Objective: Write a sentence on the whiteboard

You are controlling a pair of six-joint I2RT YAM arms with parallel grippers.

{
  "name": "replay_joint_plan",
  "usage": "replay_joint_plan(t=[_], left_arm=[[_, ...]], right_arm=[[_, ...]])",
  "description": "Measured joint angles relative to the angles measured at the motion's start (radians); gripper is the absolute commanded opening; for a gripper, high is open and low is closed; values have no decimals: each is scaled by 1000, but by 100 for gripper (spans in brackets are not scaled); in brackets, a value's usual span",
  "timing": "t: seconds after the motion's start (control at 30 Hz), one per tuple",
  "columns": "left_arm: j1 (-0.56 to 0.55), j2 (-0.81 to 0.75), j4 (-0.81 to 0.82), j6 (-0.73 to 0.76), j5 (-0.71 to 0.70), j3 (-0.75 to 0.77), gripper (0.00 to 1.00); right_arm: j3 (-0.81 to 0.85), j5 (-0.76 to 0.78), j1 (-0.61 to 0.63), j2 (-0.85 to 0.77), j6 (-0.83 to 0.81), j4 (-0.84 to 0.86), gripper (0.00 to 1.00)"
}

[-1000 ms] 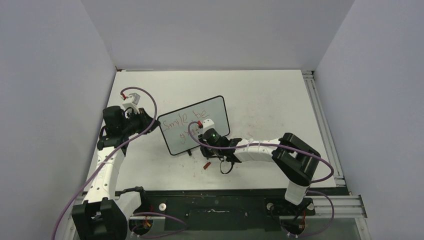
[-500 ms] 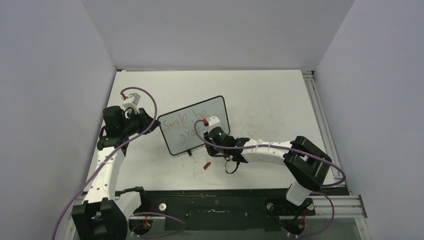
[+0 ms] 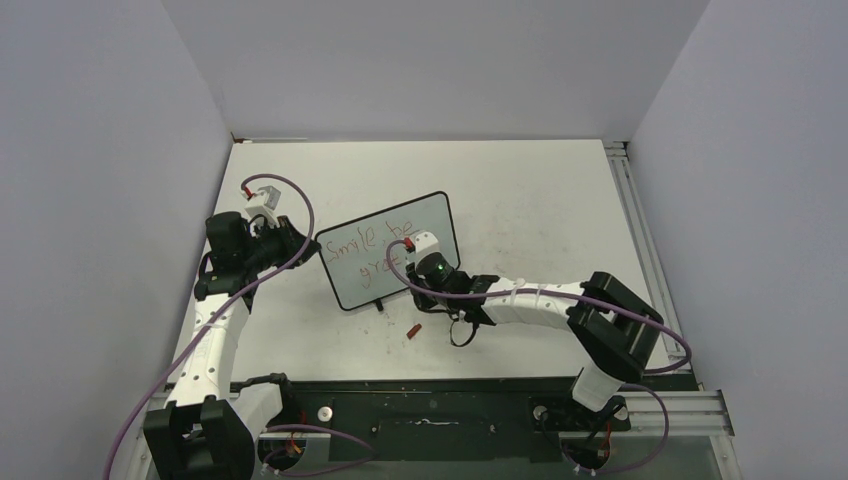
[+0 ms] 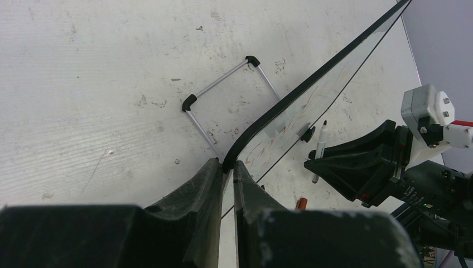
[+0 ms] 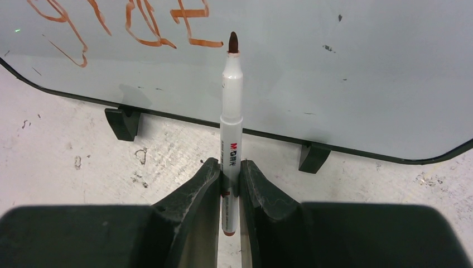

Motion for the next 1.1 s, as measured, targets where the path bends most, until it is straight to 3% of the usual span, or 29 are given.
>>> replay_joint_plan(t=[1.1], left_arm=[[0,0,0,0,0,0,10]], right_arm=[[28,-21,-41,62,-6,-5,5]])
